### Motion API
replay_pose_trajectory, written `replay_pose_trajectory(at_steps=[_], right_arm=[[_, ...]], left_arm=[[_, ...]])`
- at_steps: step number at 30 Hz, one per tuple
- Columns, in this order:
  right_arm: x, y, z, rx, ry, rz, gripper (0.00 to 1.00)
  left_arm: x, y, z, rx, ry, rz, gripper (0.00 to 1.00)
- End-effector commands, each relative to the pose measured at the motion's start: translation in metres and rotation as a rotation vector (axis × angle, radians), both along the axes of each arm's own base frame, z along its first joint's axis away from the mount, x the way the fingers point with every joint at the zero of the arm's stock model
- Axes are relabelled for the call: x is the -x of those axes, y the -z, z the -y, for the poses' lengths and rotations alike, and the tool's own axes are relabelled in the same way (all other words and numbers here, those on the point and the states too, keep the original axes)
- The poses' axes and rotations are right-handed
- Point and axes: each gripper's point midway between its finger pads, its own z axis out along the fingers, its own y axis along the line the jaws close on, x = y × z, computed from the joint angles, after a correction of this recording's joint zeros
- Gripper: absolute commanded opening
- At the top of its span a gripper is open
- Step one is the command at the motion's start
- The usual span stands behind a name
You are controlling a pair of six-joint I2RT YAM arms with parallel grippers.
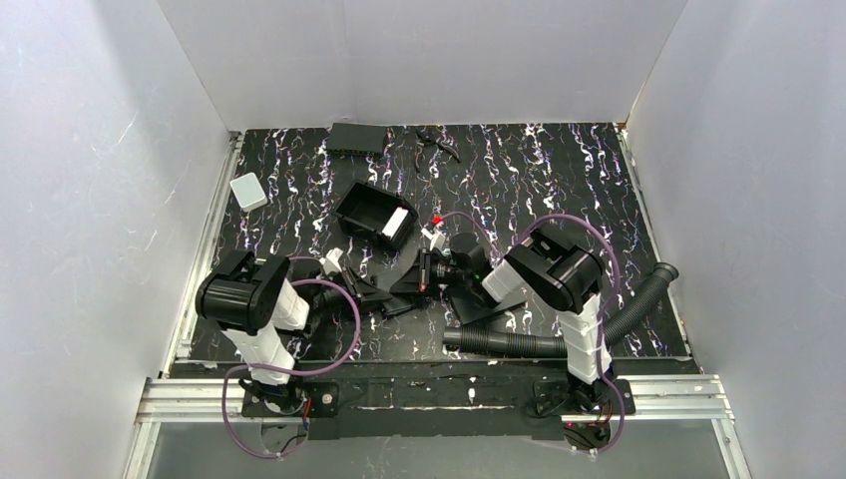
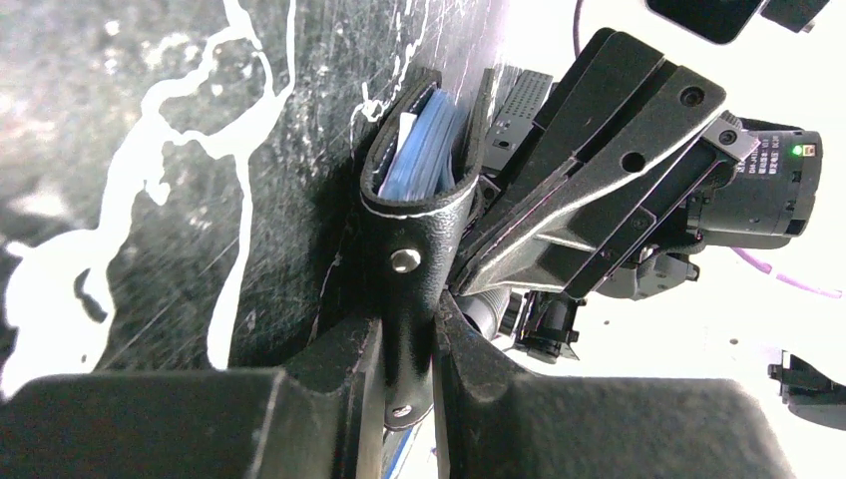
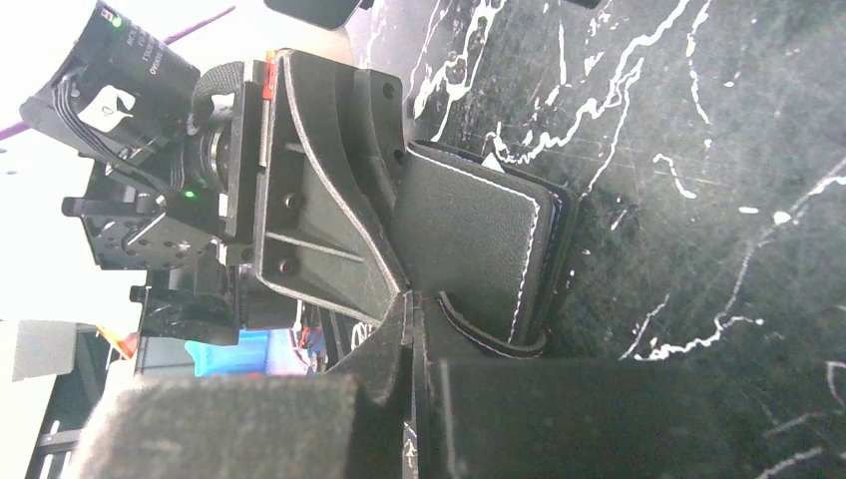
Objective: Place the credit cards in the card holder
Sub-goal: Close the card holder at the center of the board.
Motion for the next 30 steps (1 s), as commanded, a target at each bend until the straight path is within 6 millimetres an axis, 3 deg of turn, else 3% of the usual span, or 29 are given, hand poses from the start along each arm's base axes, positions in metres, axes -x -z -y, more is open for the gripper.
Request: replay_pose_trajectory(at_steps=[1, 5, 11, 16, 21, 25, 28, 30], right_arm=[[0.046, 0.178, 0.127, 0.696, 0.178, -0.319, 0.01], [0.050, 0.187, 0.133, 0.772, 0.169, -0.372, 0.01], [0.053, 0.201, 0.148, 0.919, 0.184, -0.430, 0.01], [0.059, 0.219, 0.151, 0.935, 0.173, -0.451, 0.01], [0.073, 0.229, 0.159, 0.897, 0.184, -0.447, 0.01], [0.083, 0.229, 0.166, 0.840, 0.221, -0.491, 0.01], [0.082, 0.229, 0.161, 0.797, 0.213, -0.497, 0.01], [0.071, 0.218, 0.147, 0.730, 0.192, -0.449, 0.01]], left_arm=[[0.024, 0.031, -0.019, -0.079, -0.066, -0.117, 0.00], [0.024, 0.030, -0.022, -0.110, -0.069, -0.057, 0.00], [0.014, 0.013, -0.025, -0.139, -0.072, 0.105, 0.00], [0.009, 0.007, -0.027, -0.145, -0.089, 0.143, 0.00], [0.013, 0.012, -0.023, -0.100, -0.092, 0.067, 0.00], [0.010, 0.003, -0.021, -0.022, -0.121, 0.056, 0.00], [0.009, -0.002, -0.019, 0.017, -0.120, 0.045, 0.00], [0.010, 0.000, -0.019, 0.018, -0.116, 0.039, 0.00]])
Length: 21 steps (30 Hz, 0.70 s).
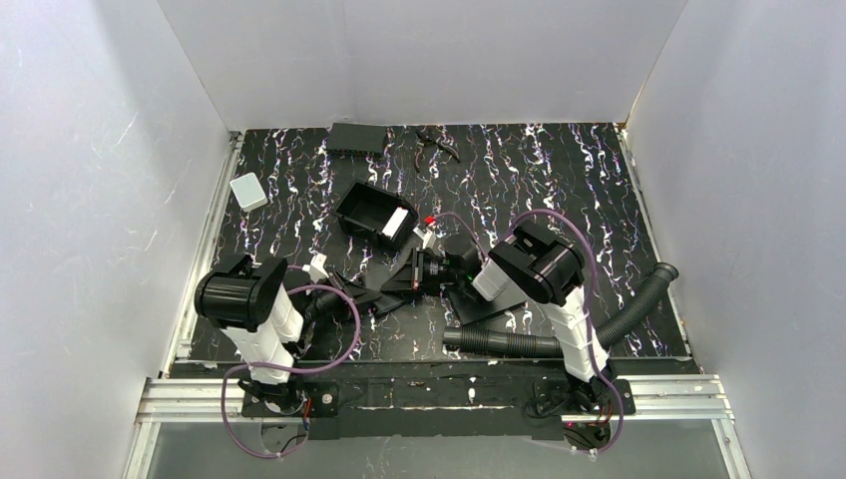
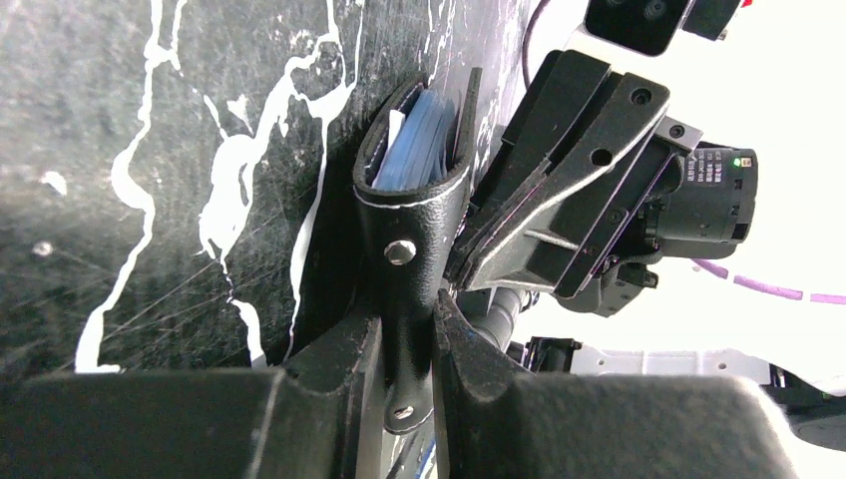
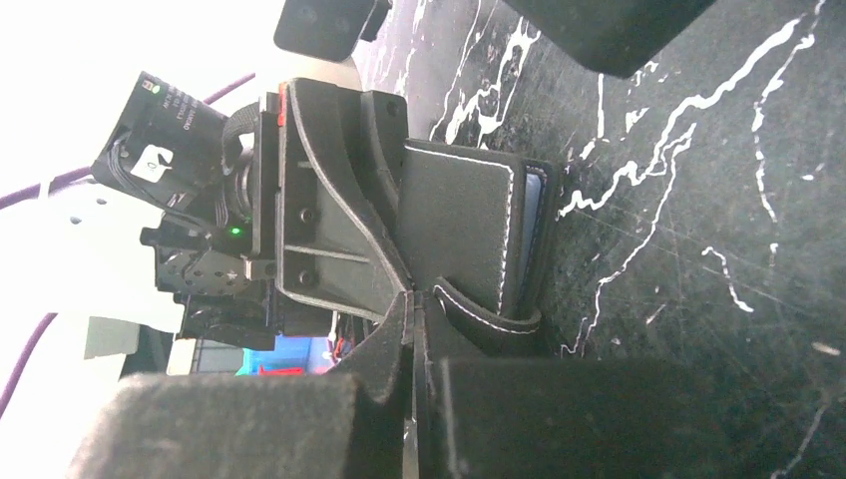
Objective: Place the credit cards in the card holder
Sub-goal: Close the card holder at the center of the board, then move the card holder to the corner of the board.
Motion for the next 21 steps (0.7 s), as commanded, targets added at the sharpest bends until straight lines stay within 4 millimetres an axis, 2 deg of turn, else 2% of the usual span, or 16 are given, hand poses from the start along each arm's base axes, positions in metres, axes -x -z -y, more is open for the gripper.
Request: replay_pose_trajectory(at_steps=[1, 3, 5, 8, 12, 16, 21], right_arm=[[0.066, 0.204, 0.161, 0.806, 0.163, -0.335, 0.01], [0.047, 0.185, 0.147, 0.812, 0.113, -0.236, 0.01], [0.023, 0.155, 0.125, 0.802, 0.058, -0.123, 0.04], [-0.009, 0.104, 0.093, 0.750, 0.007, 0.008, 0.24], [-0.039, 0.035, 0.060, 0.665, -0.031, 0.145, 0.39], [-0.053, -0.025, 0.046, 0.609, -0.060, 0.260, 0.55], [-0.050, -0.066, 0.050, 0.580, -0.091, 0.358, 0.65]], left_arm=[[0.015, 0.005, 0.001, 0.025, 0.024, -0.047, 0.00], [0.014, 0.006, 0.000, 0.021, 0.016, -0.049, 0.00], [0.013, 0.007, -0.001, 0.014, 0.004, -0.054, 0.00], [0.012, 0.013, -0.003, -0.002, -0.013, -0.089, 0.00], [0.006, 0.013, -0.004, -0.009, -0.031, -0.104, 0.00], [0.002, 0.011, -0.005, -0.023, -0.037, -0.108, 0.00], [0.009, 0.016, -0.013, -0.103, -0.046, -0.160, 0.00]])
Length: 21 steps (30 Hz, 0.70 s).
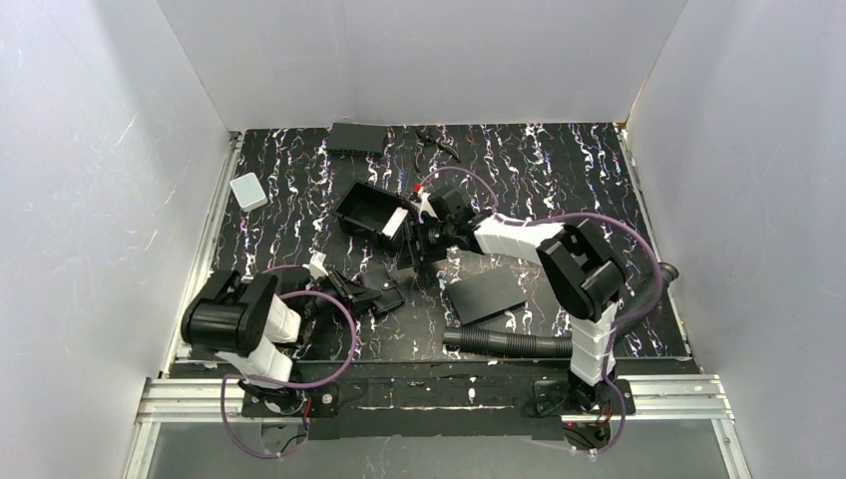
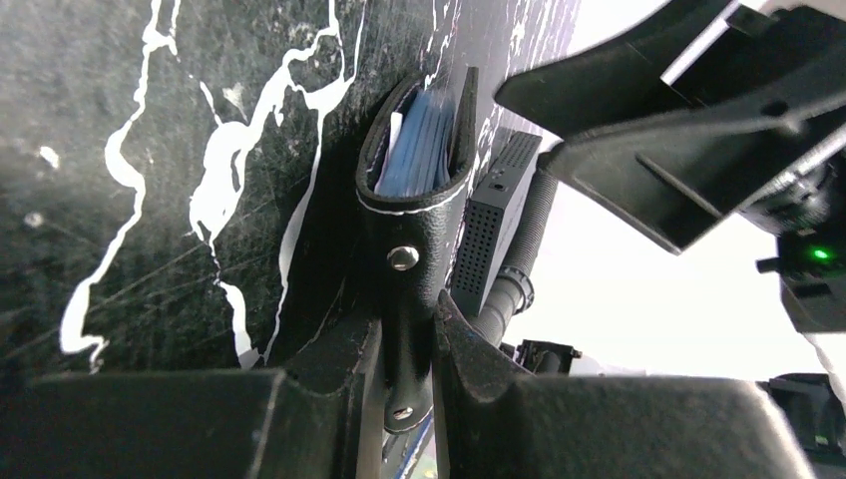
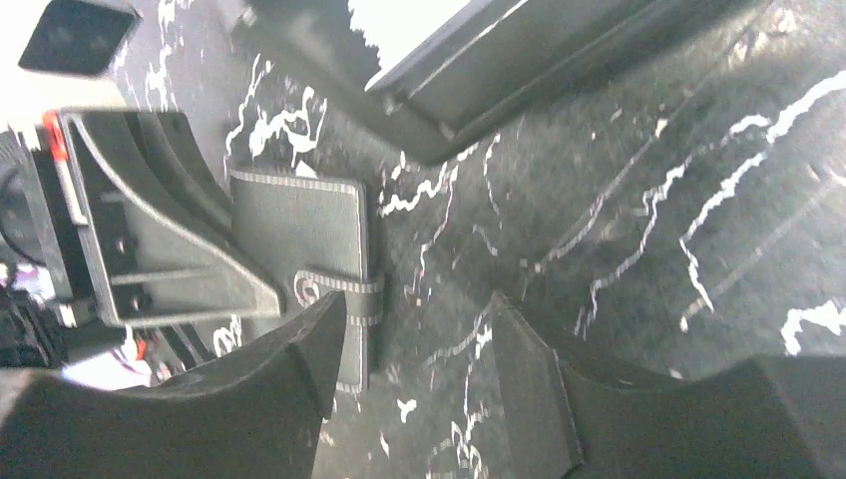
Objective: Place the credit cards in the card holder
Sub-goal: Move the card holder to the corner of the board.
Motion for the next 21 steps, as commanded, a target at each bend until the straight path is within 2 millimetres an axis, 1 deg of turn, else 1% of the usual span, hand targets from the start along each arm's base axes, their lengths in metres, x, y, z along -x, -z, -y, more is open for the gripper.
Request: replay_pose_trajectory(at_steps=[1, 5, 7, 9, 10, 12, 14, 15, 16, 18, 19, 21], right_arm=[[0.009, -0.039, 0.019, 0.058, -0.069, 0.101, 0.66], [0.016, -0.059, 0.032, 0.049, -0.066, 0.156, 0.70], [0.019, -0.065, 0.040, 0.058, -0.059, 0.180, 0.71], [0.021, -0.071, 0.046, 0.067, -0.051, 0.202, 0.73], [0.021, -0.074, 0.050, 0.069, -0.046, 0.215, 0.73], [0.022, -0.075, 0.054, 0.076, -0.040, 0.223, 0.74], [0.022, -0.077, 0.058, 0.079, -0.037, 0.228, 0.75], [0.022, -0.077, 0.060, 0.081, -0.036, 0.227, 0.75], [0.022, -0.078, 0.061, 0.081, -0.036, 0.227, 0.75], [0.022, -0.080, 0.062, 0.081, -0.038, 0.229, 0.75], [0.022, -0.081, 0.062, 0.080, -0.040, 0.231, 0.75], [0.021, -0.085, 0.062, 0.079, -0.047, 0.238, 0.76]], left_arm=[[0.012, 0.020, -0.012, -0.119, -0.019, -0.117, 0.00], [0.010, 0.013, -0.022, -0.174, -0.042, -0.132, 0.00], [0.011, 0.013, -0.032, -0.187, -0.079, -0.161, 0.00], [0.014, 0.015, -0.047, -0.216, -0.128, -0.201, 0.00], [0.015, 0.016, -0.057, -0.242, -0.166, -0.221, 0.00], [0.014, 0.013, -0.085, -0.309, -0.260, -0.246, 0.00], [0.017, 0.004, -0.113, -0.406, -0.340, -0.276, 0.00], [0.019, -0.002, -0.132, -0.473, -0.397, -0.299, 0.00], [0.025, -0.007, -0.152, -0.545, -0.465, -0.347, 0.00], [0.050, -0.016, -0.193, -0.678, -0.643, -0.501, 0.00], [0.061, -0.019, -0.208, -0.720, -0.733, -0.567, 0.00], [0.073, -0.020, -0.221, -0.696, -0.864, -0.639, 0.00]])
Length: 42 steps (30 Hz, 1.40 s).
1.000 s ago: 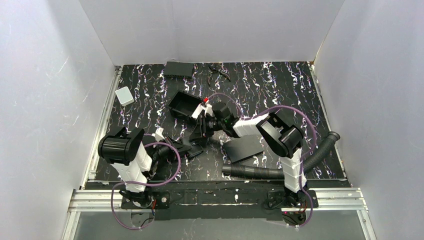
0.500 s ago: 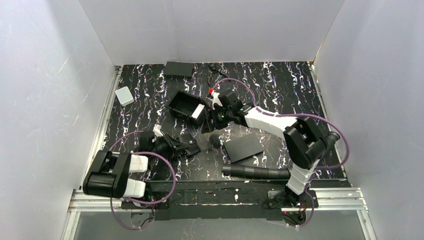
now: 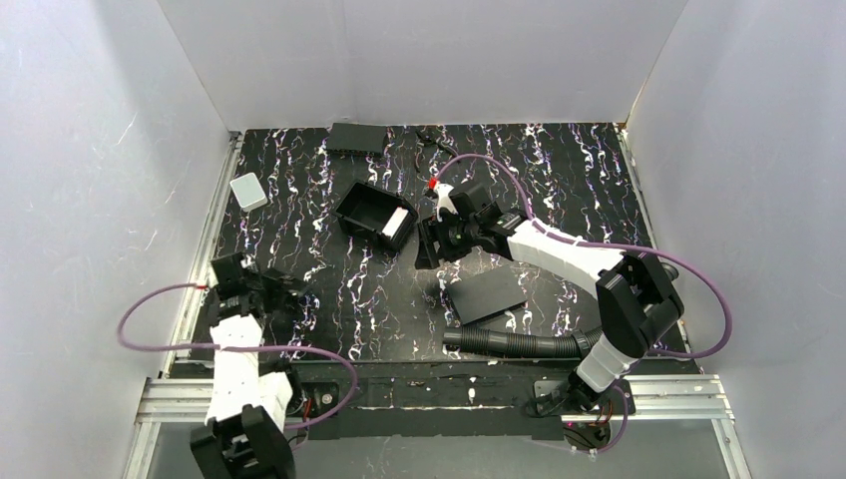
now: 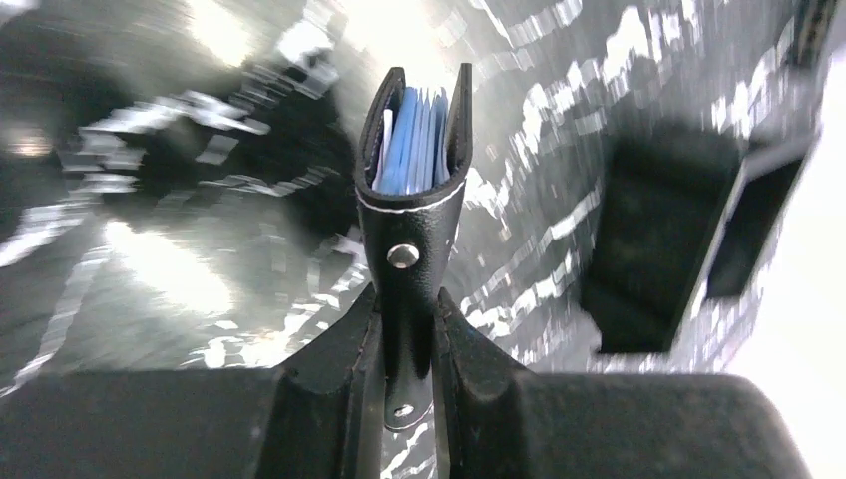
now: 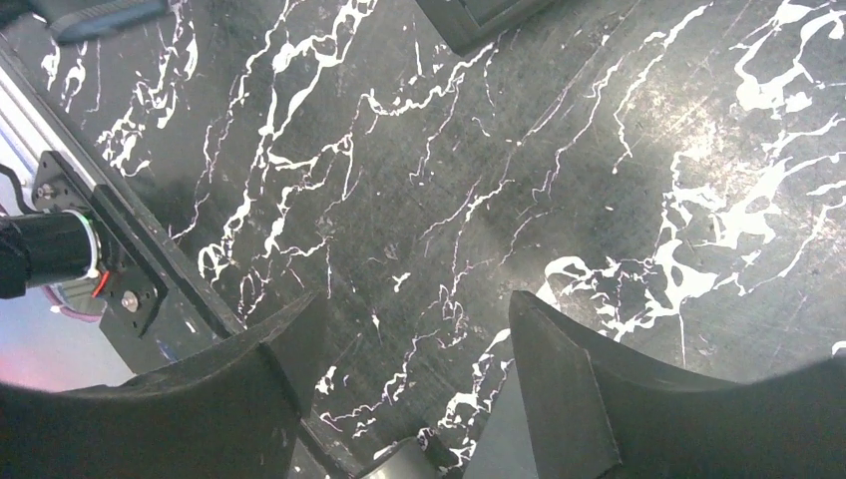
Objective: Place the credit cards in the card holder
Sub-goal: Move the card holder to the corner of the board, then reset both arms
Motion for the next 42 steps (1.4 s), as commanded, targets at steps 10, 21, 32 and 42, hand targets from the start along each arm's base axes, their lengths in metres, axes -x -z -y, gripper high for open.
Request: replay_pose_trajectory(at_steps=[10, 21, 32, 42], right_arm=[[-0.002, -0.022, 0.020, 0.027, -0.020, 0.061, 0.77], [-0.005, -0.029, 0.013, -0.013, -0.035, 0.025, 0.77], [-0.019, -0.124, 0.045, 0.012, 0.117, 0.195, 0.99], [-0.034, -0.288, 0.142, -0.017, 0.514, 0.623, 0.98]], left_arm=[[0.113, 0.055, -0.087, -0.051, -0.726, -0.342, 0.00], [0.135, 0.021, -0.087, -0.047, -0.785, -0.509, 0.98], [0.033, -0.147, -0.058, -0.287, -0.214, 0.008, 0.98], [-0.009, -0.344, 0.095, -0.266, 0.624, 0.838, 0.98]])
